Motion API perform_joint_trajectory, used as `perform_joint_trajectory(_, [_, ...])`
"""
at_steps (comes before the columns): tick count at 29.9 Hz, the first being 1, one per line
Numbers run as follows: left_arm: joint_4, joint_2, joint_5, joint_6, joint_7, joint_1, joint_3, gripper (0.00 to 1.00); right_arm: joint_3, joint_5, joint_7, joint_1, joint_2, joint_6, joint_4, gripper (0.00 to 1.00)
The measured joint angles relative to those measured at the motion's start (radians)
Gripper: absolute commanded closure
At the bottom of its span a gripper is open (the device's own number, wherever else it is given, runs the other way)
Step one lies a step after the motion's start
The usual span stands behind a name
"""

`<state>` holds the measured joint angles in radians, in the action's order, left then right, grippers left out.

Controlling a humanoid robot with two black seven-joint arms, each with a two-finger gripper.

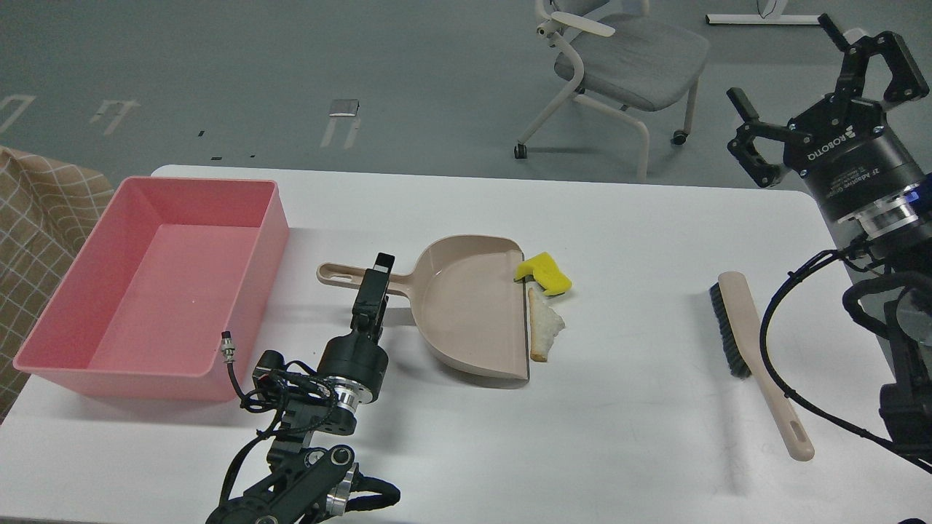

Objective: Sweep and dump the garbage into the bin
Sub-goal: 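Close the left gripper on the dustpan handle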

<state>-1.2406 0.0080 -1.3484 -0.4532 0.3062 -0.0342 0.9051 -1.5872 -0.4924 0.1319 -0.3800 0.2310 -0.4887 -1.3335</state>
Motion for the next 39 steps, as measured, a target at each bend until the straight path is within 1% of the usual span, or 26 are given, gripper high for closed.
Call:
perform_joint_trajectory(11, [0.008,0.015,0.0,-0.001,0.004,-0.012,-0.001,0.02,-0.001,0.0,-0.002,0.004,-0.002,0.0,-0.003,0.0])
perform_joint_trajectory(17, [0.038,0.015,0.0,-0.001,0.004,-0.033,-0.001,0.02,-0.002,-0.001,-0.002,0.007,-0.001,0.0,-0.003,0.0])
perform_joint_trajectory(26, [0.048,0.018,-0.002,-0.002,0.004,-0.039,-0.021,0.02,-0.009,-0.002,-0.002,0.013,0.005,0.0,-0.004,0.0])
perform_joint_trajectory(35, [0.1,0.018,-0.002,-0.003,0.004,-0.067,-0.028,0.02,-0.015,-0.002,-0.002,0.022,0.007,0.0,-0.008,0.0])
perform_joint_trajectory(39, [0.125,0.018,0.0,-0.005,0.002,-0.084,-0.029,0.04,-0.02,-0.002,-0.002,0.025,0.008,0.0,-0.009,0.0])
